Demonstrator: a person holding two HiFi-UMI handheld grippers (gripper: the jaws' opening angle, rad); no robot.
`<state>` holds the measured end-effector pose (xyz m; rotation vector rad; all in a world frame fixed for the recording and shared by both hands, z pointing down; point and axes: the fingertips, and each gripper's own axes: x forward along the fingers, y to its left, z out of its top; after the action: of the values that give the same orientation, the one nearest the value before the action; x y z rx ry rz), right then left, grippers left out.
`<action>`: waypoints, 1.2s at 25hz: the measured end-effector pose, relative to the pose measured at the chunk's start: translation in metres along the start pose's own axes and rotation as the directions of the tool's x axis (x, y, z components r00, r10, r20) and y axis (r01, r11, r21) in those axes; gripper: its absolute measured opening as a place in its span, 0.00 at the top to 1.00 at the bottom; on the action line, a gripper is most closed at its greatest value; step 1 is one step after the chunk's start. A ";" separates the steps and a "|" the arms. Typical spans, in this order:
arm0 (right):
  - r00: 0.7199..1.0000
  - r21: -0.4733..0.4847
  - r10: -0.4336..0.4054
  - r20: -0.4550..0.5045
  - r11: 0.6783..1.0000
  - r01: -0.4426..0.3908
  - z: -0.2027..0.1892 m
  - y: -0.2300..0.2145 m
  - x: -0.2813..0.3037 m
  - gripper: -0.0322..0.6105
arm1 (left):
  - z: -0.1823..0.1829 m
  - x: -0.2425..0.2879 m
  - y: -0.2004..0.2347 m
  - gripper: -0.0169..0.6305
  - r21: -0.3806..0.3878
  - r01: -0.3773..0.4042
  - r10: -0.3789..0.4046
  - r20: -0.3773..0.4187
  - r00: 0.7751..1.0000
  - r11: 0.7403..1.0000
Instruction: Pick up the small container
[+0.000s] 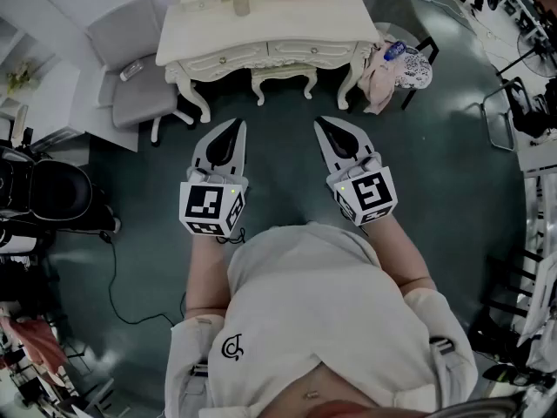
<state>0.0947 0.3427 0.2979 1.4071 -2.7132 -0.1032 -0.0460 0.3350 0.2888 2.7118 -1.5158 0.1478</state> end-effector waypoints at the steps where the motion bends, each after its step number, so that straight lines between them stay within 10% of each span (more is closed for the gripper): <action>1: 1.000 0.001 0.000 0.000 1.000 0.000 0.000 0.000 0.000 0.95 | 0.000 0.000 0.001 0.95 -0.004 0.000 0.000 0.001 1.000 1.000; 30: 0.998 0.122 -0.070 0.005 0.990 0.069 -0.023 0.011 0.095 0.94 | -0.032 0.017 0.093 0.95 -0.122 0.028 -0.025 0.027 0.999 0.992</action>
<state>0.0331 0.2707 0.3259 1.5368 -2.7203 0.0536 -0.1189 0.2742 0.3202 2.6467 -1.4438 0.0191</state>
